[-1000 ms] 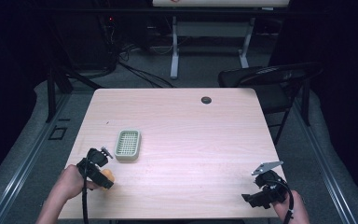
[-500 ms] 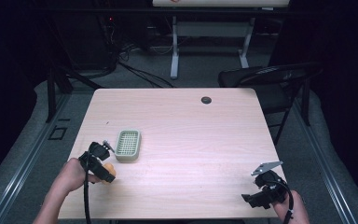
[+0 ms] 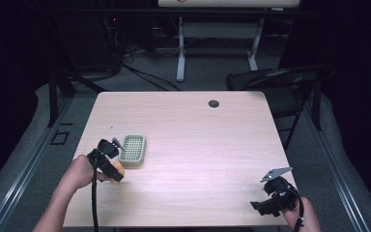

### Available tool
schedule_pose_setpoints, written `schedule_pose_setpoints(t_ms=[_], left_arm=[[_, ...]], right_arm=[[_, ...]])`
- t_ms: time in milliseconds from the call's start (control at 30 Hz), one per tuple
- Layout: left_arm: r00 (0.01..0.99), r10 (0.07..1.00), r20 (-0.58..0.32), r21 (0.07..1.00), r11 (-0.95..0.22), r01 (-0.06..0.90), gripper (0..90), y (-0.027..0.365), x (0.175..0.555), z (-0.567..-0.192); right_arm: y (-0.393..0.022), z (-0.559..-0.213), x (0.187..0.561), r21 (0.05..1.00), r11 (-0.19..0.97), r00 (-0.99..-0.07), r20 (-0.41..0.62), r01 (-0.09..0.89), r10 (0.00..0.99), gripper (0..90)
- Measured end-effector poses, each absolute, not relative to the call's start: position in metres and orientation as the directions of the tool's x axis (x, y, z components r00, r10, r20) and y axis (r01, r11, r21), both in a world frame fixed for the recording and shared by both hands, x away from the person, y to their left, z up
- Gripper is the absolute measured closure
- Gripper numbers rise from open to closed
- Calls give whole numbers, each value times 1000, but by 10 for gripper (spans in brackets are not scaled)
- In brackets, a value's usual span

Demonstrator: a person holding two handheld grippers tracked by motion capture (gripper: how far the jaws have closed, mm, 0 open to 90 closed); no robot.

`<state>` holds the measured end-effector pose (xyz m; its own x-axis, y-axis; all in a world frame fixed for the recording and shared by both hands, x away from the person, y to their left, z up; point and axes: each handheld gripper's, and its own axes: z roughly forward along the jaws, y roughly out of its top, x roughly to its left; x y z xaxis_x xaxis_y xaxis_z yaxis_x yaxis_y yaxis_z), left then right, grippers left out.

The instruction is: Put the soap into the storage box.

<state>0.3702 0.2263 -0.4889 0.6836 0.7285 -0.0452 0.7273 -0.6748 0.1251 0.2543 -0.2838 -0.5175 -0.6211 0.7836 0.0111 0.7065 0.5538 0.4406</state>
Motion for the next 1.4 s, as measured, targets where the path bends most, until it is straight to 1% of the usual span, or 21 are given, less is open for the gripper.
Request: schedule_pose_setpoints(t_ms=[433,567,1167,1400], left_arm=[[703,712,-12,120,-697,707,269,217,387,-471],[707,707,-4,120,-701,703,269,214,392,-467],[713,701,-8,129,-707,696,268,202,418,-465],[709,705,-24,131,-701,701,269,204,428,-470]], right_arm=[[-284,-517,254,436,566,-628,-1,700,778,152],[-283,-517,253,445,558,-627,10,700,779,152],[-282,-518,253,435,564,-631,12,701,775,152],[-282,-519,254,433,569,-634,8,700,774,152]])
